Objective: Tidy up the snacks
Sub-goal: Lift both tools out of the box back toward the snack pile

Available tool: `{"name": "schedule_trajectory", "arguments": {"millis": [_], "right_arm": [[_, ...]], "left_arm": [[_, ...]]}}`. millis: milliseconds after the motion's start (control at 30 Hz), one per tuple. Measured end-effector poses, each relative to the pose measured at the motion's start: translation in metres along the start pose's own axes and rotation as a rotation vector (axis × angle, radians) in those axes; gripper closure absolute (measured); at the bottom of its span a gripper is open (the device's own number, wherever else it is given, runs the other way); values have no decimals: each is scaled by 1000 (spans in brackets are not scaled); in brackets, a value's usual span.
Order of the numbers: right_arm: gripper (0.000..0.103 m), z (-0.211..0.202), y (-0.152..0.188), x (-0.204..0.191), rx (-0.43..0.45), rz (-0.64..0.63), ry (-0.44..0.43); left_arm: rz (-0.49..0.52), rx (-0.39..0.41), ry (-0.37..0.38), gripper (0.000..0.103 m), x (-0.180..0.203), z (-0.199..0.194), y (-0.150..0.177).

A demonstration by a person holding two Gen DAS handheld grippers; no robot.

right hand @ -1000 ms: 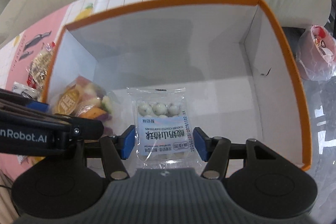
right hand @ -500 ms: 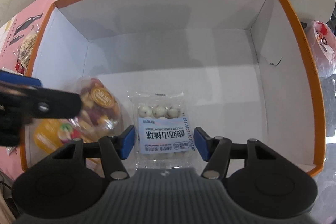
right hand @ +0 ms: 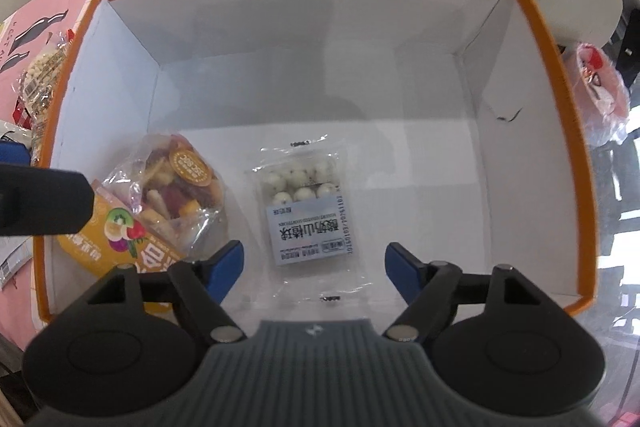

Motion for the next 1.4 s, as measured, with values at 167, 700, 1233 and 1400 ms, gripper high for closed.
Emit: {"name": "schedule_trajectory", "arguments": {"millis": [167,700,1233,1400], "right_arm": [[24,-21,6,3,49,21,20],[24,-125,41,-52,523,104,-42],[18,-169,84,-141,747,125,-56],[18,-161,90,-168,752,67,-38]], "left_arm": [[11,34,46,12,3,-15,5],[101,377,18,12,-31,-109,49],[-24,685,-142,20,-137,-156,137],[-85,631,-84,31,-165,-146,158]]}}
Point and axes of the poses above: each gripper's, at about its wrist camera, not at the fingertips, and z roughly the way its jaws point, x to its right, y to its underside, the point moved 10 cm from there along z, roughly the way its jaws point, and after that the axes turned 1 degree about -y, right-handed, at the moved point
